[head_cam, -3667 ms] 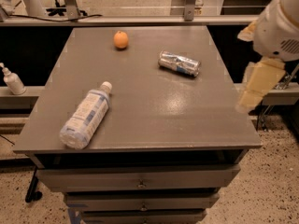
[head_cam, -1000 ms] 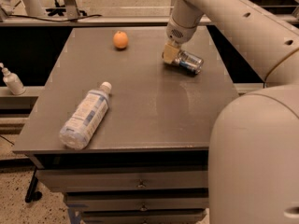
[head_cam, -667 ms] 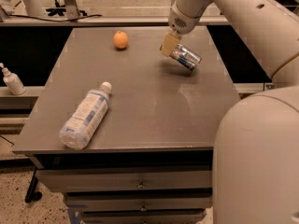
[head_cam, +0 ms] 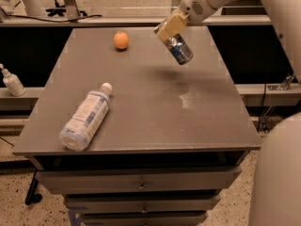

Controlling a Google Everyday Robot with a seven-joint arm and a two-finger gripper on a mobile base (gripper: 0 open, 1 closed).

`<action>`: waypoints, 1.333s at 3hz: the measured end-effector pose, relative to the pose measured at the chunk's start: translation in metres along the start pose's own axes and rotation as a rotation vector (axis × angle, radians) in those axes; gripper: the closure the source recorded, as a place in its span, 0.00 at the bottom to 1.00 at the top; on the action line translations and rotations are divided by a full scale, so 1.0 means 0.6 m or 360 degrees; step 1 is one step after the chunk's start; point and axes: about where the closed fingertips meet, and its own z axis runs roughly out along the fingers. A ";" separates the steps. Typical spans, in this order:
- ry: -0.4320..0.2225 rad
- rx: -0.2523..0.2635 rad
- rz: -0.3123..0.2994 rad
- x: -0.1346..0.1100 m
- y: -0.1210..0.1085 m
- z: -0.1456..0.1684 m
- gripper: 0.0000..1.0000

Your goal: Place redbull can upright

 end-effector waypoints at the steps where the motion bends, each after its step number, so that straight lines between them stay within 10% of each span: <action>1: -0.0391 -0.0145 0.0101 -0.013 0.020 -0.021 1.00; 3: -0.1021 -0.0211 0.0133 -0.014 0.041 -0.078 1.00; 4: -0.1152 -0.0144 0.0030 0.003 0.052 -0.094 1.00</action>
Offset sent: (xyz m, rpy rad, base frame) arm -0.0476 -0.0272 0.0521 0.7861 -0.1177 0.1085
